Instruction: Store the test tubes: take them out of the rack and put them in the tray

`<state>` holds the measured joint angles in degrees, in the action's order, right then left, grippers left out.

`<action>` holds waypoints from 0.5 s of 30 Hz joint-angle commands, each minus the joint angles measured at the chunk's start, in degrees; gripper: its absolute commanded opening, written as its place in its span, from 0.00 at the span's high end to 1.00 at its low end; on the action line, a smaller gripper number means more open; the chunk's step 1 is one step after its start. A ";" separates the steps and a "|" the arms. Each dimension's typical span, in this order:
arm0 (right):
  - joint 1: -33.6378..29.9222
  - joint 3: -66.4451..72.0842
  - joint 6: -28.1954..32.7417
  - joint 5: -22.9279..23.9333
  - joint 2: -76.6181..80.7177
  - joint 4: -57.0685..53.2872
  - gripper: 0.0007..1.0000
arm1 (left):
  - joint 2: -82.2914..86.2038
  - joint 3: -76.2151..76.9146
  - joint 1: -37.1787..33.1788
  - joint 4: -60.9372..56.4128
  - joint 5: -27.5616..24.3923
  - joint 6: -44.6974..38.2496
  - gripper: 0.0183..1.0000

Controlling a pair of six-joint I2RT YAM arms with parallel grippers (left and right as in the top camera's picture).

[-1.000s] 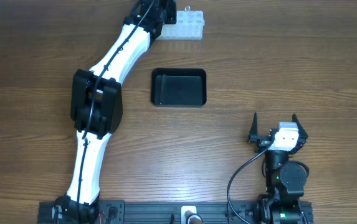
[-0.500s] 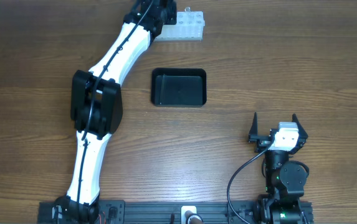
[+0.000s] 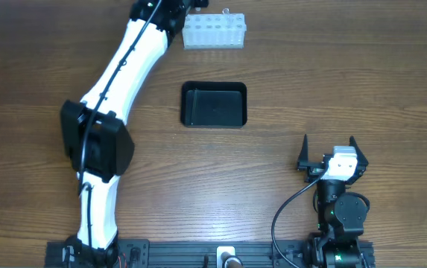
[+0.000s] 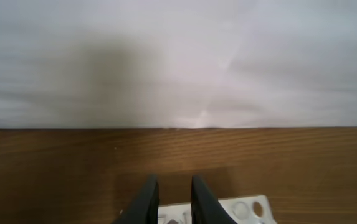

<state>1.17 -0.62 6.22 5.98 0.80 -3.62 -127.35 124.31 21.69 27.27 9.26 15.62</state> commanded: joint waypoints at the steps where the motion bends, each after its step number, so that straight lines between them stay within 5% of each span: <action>1: 0.31 0.31 0.07 -0.28 -0.52 -0.24 0.01 | 5.86 1.40 0.13 3.93 -1.18 -0.31 0.98; 15: 0.31 0.31 0.07 -0.28 -0.52 -0.24 0.01 | 10.93 1.38 2.78 37.31 -15.74 6.54 0.98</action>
<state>1.17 -0.62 6.26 5.98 0.80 -3.62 -117.01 124.92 23.31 61.67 -1.80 20.53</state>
